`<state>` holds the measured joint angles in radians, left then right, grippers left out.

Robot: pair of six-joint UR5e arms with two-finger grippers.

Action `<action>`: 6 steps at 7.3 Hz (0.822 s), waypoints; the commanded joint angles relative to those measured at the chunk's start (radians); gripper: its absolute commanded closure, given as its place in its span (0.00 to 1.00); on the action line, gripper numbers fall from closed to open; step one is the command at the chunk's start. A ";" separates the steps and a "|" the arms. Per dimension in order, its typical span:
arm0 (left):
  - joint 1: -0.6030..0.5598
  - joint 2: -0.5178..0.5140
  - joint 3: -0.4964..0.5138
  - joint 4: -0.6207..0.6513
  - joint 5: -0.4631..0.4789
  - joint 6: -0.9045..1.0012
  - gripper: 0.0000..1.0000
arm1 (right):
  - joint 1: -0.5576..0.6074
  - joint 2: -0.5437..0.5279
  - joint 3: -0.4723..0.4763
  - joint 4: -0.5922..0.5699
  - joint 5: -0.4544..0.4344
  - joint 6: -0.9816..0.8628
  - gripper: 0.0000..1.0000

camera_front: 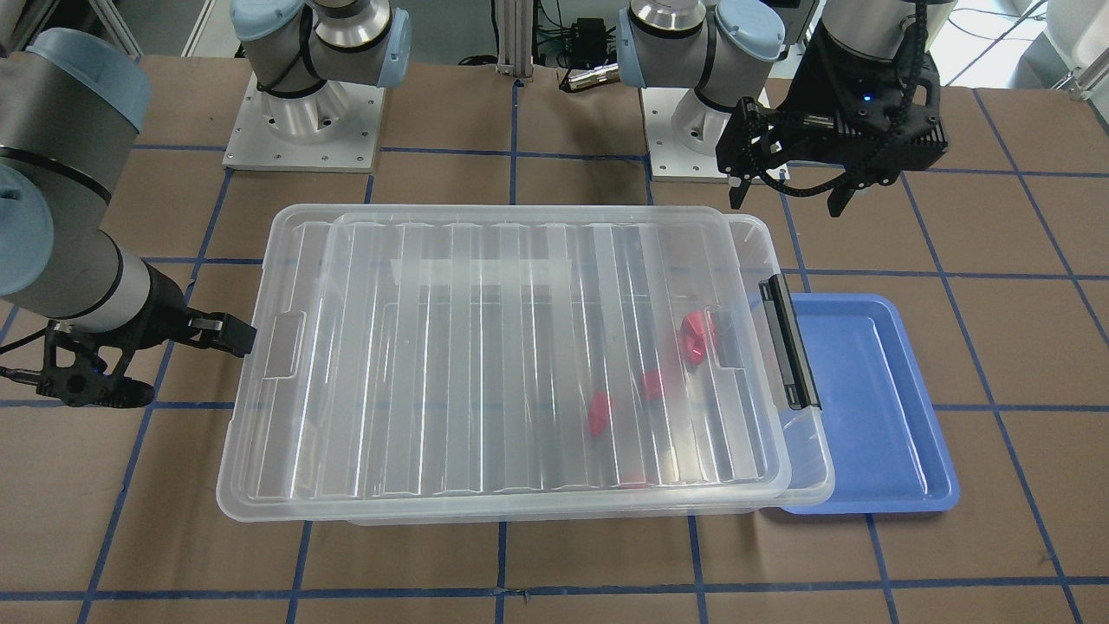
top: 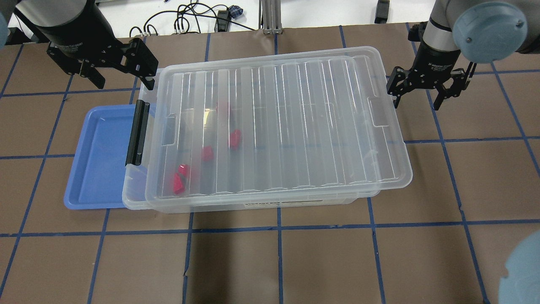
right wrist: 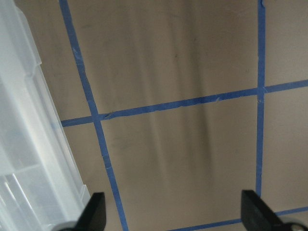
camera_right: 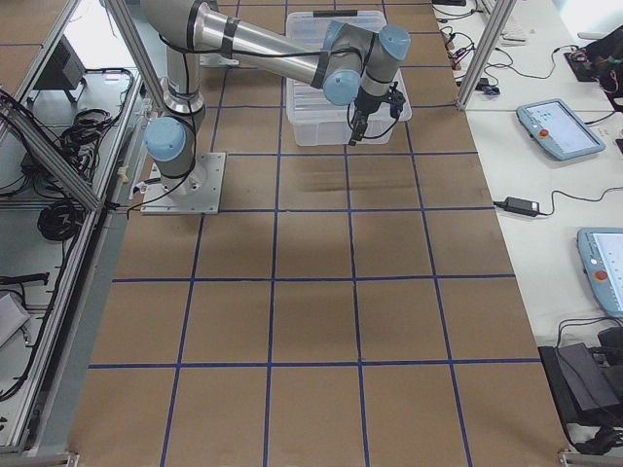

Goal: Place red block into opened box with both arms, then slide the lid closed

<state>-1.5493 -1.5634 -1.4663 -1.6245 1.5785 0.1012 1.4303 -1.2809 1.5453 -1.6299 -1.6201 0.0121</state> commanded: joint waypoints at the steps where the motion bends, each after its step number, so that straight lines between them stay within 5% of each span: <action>1: 0.000 0.000 0.000 0.000 0.000 0.000 0.00 | 0.022 0.000 -0.001 -0.002 0.000 0.003 0.00; 6: 0.002 0.000 0.001 0.000 0.000 0.000 0.00 | 0.032 0.000 -0.001 0.001 0.002 0.002 0.00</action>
<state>-1.5484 -1.5640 -1.4654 -1.6245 1.5784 0.1012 1.4592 -1.2809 1.5447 -1.6299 -1.6195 0.0138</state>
